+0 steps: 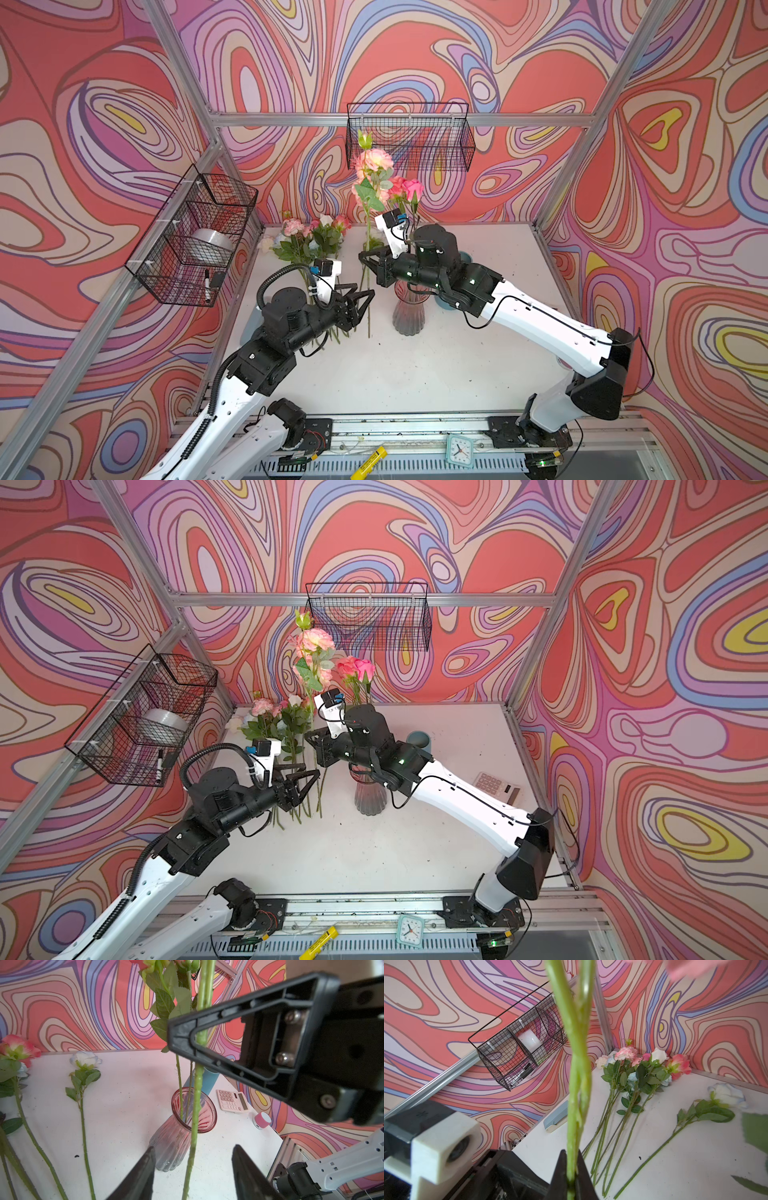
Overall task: Arrange flowers in a vase
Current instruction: Place the flower in the vase.
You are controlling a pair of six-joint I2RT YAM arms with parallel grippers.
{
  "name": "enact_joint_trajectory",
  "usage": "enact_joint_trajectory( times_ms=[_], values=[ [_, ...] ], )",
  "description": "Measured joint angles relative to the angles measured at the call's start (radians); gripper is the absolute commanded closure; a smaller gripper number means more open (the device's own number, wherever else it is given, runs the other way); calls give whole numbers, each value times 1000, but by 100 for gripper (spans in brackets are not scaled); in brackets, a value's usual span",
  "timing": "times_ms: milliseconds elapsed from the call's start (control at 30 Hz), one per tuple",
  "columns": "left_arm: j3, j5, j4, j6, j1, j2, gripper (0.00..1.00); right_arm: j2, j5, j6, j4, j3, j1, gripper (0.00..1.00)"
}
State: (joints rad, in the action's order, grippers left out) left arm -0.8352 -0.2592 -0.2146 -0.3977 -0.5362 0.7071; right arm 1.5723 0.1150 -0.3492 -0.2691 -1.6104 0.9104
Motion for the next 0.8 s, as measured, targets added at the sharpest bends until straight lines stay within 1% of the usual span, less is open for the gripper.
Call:
enact_joint_trajectory(
  times_ms=[333,633,800],
  values=[
    [40,204,1,1,0,-130,22,-75,-127,38,-15,10,0,100],
    [51,386,-5,4,0,-166,19,-139,-267,100,-24,18,0,100],
    [51,452,-24,4,0,-166,19,-156,-372,161,-37,5,0,100]
  ],
)
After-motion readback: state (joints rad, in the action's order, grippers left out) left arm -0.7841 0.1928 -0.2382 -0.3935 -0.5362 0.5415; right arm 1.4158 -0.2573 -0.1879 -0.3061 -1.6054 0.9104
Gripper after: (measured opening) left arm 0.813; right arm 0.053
